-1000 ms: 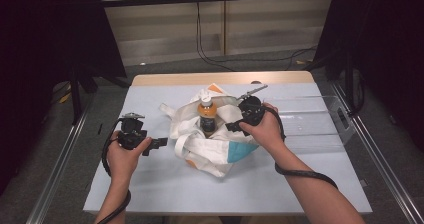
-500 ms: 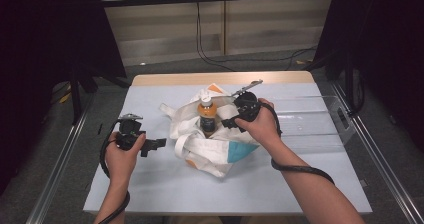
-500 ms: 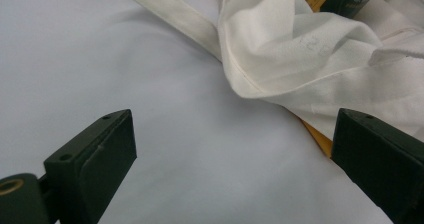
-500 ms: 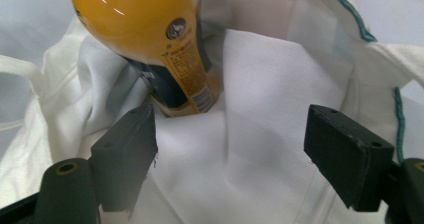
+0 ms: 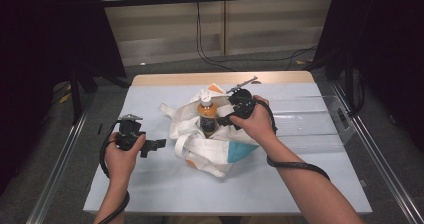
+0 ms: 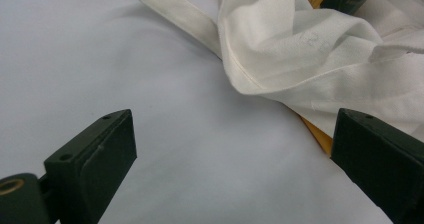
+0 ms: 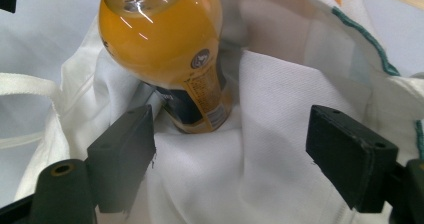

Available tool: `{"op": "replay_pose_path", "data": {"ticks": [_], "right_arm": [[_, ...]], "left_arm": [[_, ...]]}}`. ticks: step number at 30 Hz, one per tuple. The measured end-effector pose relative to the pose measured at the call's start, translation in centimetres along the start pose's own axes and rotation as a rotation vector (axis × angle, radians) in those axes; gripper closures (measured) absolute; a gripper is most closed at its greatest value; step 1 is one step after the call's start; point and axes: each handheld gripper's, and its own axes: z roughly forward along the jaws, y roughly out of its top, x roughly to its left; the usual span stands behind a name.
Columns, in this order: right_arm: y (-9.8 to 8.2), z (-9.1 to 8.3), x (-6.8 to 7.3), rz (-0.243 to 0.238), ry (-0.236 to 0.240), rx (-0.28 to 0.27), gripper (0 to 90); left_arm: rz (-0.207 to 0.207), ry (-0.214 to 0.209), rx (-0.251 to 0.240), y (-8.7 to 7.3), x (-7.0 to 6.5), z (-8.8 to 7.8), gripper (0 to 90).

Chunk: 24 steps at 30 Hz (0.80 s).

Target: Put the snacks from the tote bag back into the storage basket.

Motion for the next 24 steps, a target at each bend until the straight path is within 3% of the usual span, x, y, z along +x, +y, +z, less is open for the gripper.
{"op": "replay_pose_path", "data": {"ticks": [14, 24], "right_arm": [[1.1, 0.8, 0.9, -0.024, 0.017, 0.008, 18.2], [1.8, 1.9, 1.8, -0.025, 0.039, -0.003, 15.5]], "left_arm": [[-0.005, 0.003, 0.007, -0.2, 0.1, 0.2, 4.5], [-0.018, -0.023, -0.013, -0.2, 0.0, 0.2, 4.6]]}}
